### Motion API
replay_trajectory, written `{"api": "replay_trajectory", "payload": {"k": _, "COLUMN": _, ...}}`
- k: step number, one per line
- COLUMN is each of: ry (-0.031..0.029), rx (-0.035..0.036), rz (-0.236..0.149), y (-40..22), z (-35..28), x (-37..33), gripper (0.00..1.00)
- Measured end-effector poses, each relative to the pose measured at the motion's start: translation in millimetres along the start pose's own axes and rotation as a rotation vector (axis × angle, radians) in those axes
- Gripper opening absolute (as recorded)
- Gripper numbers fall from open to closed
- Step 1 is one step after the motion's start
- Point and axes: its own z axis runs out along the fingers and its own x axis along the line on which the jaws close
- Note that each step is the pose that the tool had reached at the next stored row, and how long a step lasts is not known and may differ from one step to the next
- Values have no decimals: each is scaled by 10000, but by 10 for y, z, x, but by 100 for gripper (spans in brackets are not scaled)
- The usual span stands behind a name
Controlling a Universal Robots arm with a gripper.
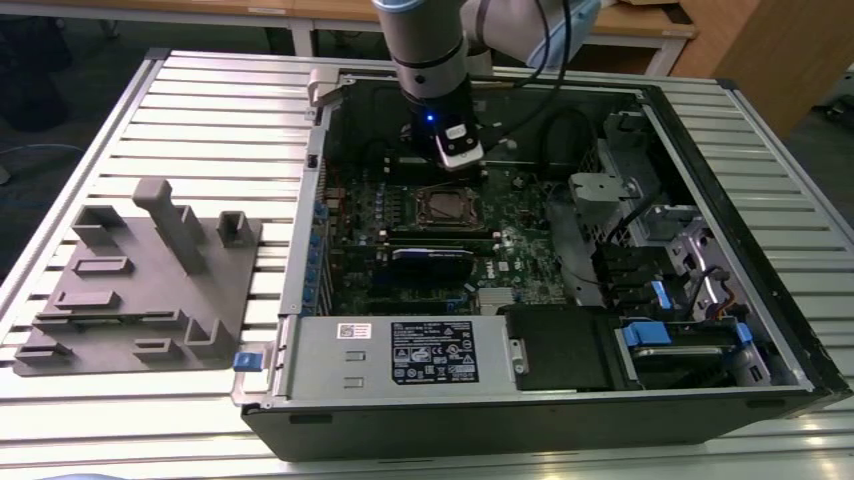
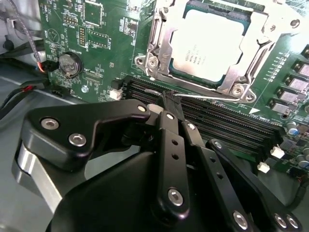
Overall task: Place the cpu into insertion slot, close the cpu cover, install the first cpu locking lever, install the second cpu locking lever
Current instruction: 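Install the first cpu locking lever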
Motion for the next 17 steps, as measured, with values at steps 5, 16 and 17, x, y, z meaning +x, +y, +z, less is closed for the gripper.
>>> {"api": "replay_trajectory", "payload": {"k": 5, "ry": -28, "rx": -12, "rz": -4, "y": -5, "z": 0, "x": 15, "gripper": 11}}
{"api": "replay_trajectory", "payload": {"k": 16, "ry": -123, "rx": -41, "rz": -21, "y": -29, "z": 36, "x": 70, "gripper": 11}}
{"api": "replay_trajectory", "payload": {"k": 17, "ry": -125, "rx": -41, "rz": -20, "y": -29, "z": 37, "x": 70, "gripper": 11}}
